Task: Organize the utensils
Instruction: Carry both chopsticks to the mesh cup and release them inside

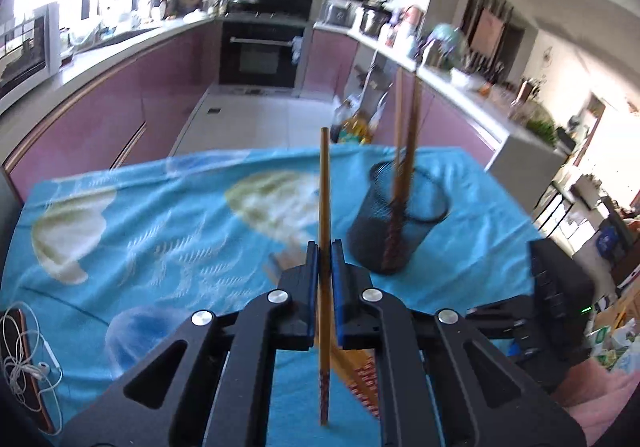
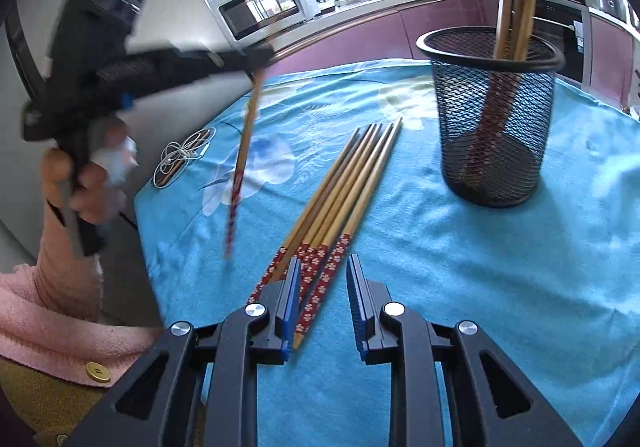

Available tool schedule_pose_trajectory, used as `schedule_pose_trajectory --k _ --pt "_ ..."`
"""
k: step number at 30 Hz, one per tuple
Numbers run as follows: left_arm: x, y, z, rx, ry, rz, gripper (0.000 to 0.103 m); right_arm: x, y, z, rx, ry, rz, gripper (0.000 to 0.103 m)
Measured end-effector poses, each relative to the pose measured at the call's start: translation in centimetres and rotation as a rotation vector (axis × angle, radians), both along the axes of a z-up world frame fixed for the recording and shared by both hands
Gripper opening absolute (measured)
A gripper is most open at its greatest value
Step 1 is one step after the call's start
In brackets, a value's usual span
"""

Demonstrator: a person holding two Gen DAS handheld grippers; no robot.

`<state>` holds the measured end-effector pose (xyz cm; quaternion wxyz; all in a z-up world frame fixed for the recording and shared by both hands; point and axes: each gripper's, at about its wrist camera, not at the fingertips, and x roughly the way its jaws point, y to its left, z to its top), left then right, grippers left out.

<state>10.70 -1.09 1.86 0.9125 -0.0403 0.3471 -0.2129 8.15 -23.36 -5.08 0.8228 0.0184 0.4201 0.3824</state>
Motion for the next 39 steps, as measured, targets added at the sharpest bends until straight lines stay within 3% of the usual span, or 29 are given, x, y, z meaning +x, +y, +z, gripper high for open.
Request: schedule_pose_trajectory --k 11,14,20,24,33,35,37,39 --pt "0.1 -2.4 8.3 -0.127 -0.172 -0.041 0.007 0.1 -1.8 -0.3 0.02 0.009 -0.037 0.022" --pt "1.3 -3.0 10.1 -0.174 -0.183 -0.048 0.007 0.1 -2.3 -0.5 0.024 0.013 -0.044 0.023" --pt "4.0 -4.5 11.9 -0.192 -0.193 -0.036 0.007 0.3 -2.7 -0.5 0.035 0.02 -0.05 0.023" --pt "6.0 -6.3 11.1 -0.147 -0.155 -0.043 0.007 0.4 -2.7 -0.6 0.035 0.024 -0.05 0.026" --pt "10.1 -10.0 4.3 0.023 0.021 -0.086 0.008 0.9 -2.6 -0.7 0.026 0.041 -0.062 0.029" --pt "10.6 -10.0 3.3 0.03 0.038 -0.076 0.016 1.1 -2.4 -0.7 0.024 0.044 -0.065 0.029" --pt "11.3 -9.6 2.6 0.011 0.043 -0.052 0.046 1.2 -2.2 -0.7 0.021 0.047 -0.069 0.029" --pt "11.4 -8.9 2.1 -0.016 0.04 -0.042 0.05 1.3 -1.8 -0.8 0.018 0.05 -0.073 0.029"
